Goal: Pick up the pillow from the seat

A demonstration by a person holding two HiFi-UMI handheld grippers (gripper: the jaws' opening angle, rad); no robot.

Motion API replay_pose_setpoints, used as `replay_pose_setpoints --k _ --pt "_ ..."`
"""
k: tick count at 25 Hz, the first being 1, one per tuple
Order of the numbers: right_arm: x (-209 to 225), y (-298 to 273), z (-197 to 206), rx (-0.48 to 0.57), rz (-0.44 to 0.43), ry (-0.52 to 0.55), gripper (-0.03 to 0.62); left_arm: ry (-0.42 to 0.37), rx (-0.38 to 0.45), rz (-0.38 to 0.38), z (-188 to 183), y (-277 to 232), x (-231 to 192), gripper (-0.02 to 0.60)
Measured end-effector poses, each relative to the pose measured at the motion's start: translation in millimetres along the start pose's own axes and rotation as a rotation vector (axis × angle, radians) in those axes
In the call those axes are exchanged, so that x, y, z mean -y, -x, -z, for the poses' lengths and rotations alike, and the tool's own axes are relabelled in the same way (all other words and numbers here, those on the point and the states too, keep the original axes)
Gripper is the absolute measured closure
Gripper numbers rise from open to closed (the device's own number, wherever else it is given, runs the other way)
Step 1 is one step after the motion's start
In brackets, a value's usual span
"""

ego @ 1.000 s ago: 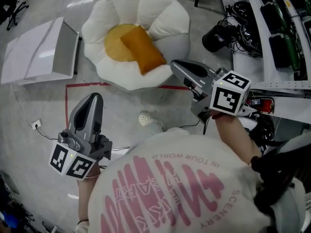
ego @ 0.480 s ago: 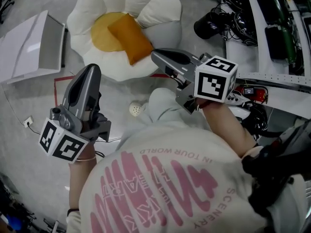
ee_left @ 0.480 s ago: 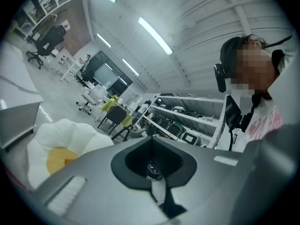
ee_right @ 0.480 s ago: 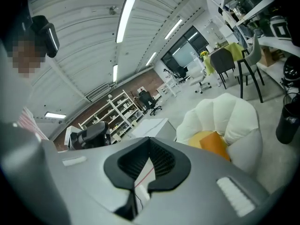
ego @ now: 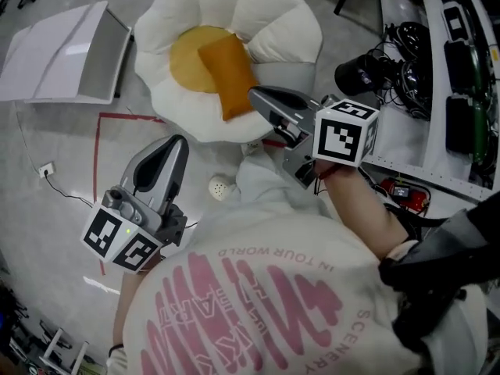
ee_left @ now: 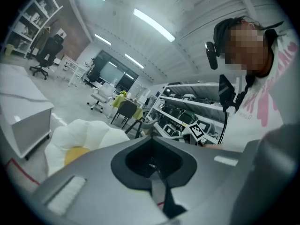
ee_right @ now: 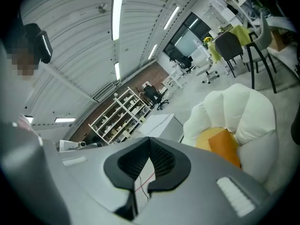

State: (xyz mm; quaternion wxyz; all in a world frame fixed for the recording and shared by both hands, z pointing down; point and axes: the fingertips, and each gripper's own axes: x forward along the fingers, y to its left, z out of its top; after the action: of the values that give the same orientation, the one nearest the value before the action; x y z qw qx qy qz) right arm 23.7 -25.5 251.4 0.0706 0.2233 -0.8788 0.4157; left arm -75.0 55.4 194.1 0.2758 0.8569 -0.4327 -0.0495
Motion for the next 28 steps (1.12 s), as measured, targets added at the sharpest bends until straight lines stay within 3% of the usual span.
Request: replay_pose_setpoints --k 3,8,14,20,28 --pt "18.1 -7.6 -14.3 -0.026 -0.015 0.015 0.588 0.005 -0.067 -0.064 21.3 -13.7 -11.5 0.565" --pt "65.2 -13.5 -33.2 -0.061 -0.009 -0.019 0.588 -0.055 -0.174 -0.140 46.4 -42.7 -28.0 0.565" --pt "142.5 -27.8 -39.3 -0.093 0.040 -0.105 0.589 0.010 -0.229 -0.185 56.5 -87.6 -67.4 0.565" --pt "216.7 -24.0 -12.9 -0.149 0.051 -0.181 0.588 -0.002 -0.261 -0.126 87.5 -146.5 -89.6 0.565" --pt "296.3 -36.9 50.0 -0.137 0.129 -0.350 0.589 0.117 -0.356 -0.068 157.4 -207.8 -156.0 0.566"
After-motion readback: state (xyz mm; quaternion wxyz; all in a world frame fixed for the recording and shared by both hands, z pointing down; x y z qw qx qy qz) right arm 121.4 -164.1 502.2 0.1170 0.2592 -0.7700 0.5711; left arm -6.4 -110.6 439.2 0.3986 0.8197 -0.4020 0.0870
